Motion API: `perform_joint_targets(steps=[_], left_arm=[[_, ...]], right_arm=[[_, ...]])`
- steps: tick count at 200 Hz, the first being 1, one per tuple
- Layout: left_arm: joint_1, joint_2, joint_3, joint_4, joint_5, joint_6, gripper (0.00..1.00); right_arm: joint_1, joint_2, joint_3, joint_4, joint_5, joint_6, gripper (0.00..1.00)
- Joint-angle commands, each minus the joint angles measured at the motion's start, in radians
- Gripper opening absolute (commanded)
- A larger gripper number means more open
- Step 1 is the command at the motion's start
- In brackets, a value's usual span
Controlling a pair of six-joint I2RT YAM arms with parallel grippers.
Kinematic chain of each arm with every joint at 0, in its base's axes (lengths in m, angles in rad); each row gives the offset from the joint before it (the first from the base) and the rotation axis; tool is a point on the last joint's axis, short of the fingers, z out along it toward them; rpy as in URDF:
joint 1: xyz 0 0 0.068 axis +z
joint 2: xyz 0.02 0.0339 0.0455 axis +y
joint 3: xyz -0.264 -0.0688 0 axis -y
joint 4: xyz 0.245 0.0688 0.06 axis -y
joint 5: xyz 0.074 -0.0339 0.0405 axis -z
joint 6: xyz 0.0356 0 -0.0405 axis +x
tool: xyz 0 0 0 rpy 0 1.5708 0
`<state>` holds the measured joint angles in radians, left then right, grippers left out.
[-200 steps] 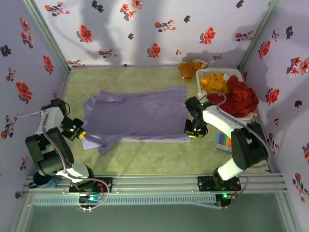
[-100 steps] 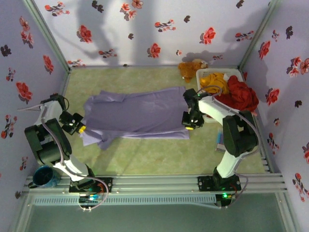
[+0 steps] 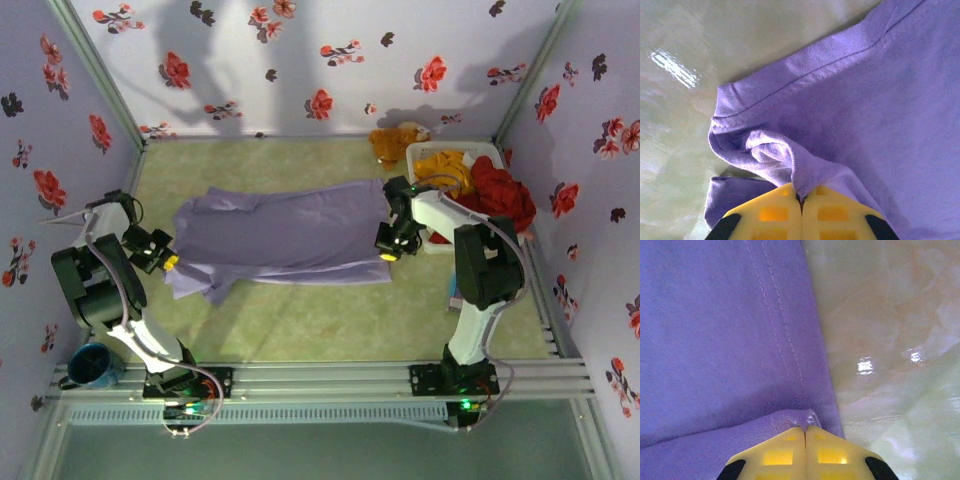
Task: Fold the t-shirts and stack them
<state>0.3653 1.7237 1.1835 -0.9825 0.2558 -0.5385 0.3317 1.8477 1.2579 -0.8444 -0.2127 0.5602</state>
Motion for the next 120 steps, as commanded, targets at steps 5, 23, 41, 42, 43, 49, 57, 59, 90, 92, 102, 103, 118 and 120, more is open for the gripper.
perform_joint_targets(steps=[5, 23, 41, 42, 43, 49, 57, 59, 90, 92, 102, 103, 118, 120], left_arm=[[0.008, 0.031, 0.032, 0.010, 0.026, 0.005, 0.00], [0.007, 0.045, 0.042, 0.013, 0.029, 0.007, 0.00], [0.008, 0.050, 0.054, 0.013, 0.026, 0.011, 0.11], [0.008, 0.050, 0.055, 0.013, 0.026, 0.011, 0.11], [0.008, 0.050, 0.055, 0.014, 0.026, 0.011, 0.12], [0.007, 0.048, 0.061, 0.015, 0.024, 0.016, 0.13], [0.008, 0.049, 0.071, 0.017, 0.022, 0.024, 0.13], [0.008, 0.049, 0.074, 0.017, 0.024, 0.027, 0.12], [0.005, 0.104, 0.157, -0.035, 0.023, 0.097, 0.00], [0.004, 0.107, 0.163, -0.038, 0.023, 0.100, 0.00], [-0.001, 0.120, 0.183, -0.046, 0.022, 0.110, 0.00], [-0.002, 0.121, 0.184, -0.047, 0.023, 0.110, 0.00], [-0.019, 0.142, 0.211, -0.053, 0.024, 0.126, 0.01], [-0.021, 0.147, 0.216, -0.055, 0.024, 0.128, 0.01]], right_arm=[[-0.008, 0.016, 0.039, -0.021, 0.013, 0.021, 0.00], [-0.008, 0.032, 0.050, -0.034, 0.029, 0.017, 0.00], [-0.008, 0.046, 0.060, -0.035, 0.033, 0.018, 0.00], [-0.008, 0.047, 0.060, -0.035, 0.033, 0.017, 0.00], [-0.008, 0.048, 0.060, -0.035, 0.033, 0.017, 0.00], [-0.008, 0.051, 0.064, -0.037, 0.037, 0.016, 0.00], [-0.007, 0.054, 0.066, -0.035, 0.042, 0.014, 0.00], [-0.008, 0.056, 0.067, -0.036, 0.043, 0.014, 0.00], [-0.008, 0.072, 0.099, -0.062, 0.067, -0.005, 0.00], [-0.008, 0.074, 0.102, -0.065, 0.070, -0.006, 0.00], [-0.008, 0.079, 0.111, -0.071, 0.076, -0.009, 0.00], [-0.008, 0.079, 0.111, -0.069, 0.076, -0.009, 0.00], [-0.008, 0.084, 0.120, -0.062, 0.071, -0.004, 0.00], [-0.007, 0.085, 0.121, -0.062, 0.069, -0.005, 0.00]])
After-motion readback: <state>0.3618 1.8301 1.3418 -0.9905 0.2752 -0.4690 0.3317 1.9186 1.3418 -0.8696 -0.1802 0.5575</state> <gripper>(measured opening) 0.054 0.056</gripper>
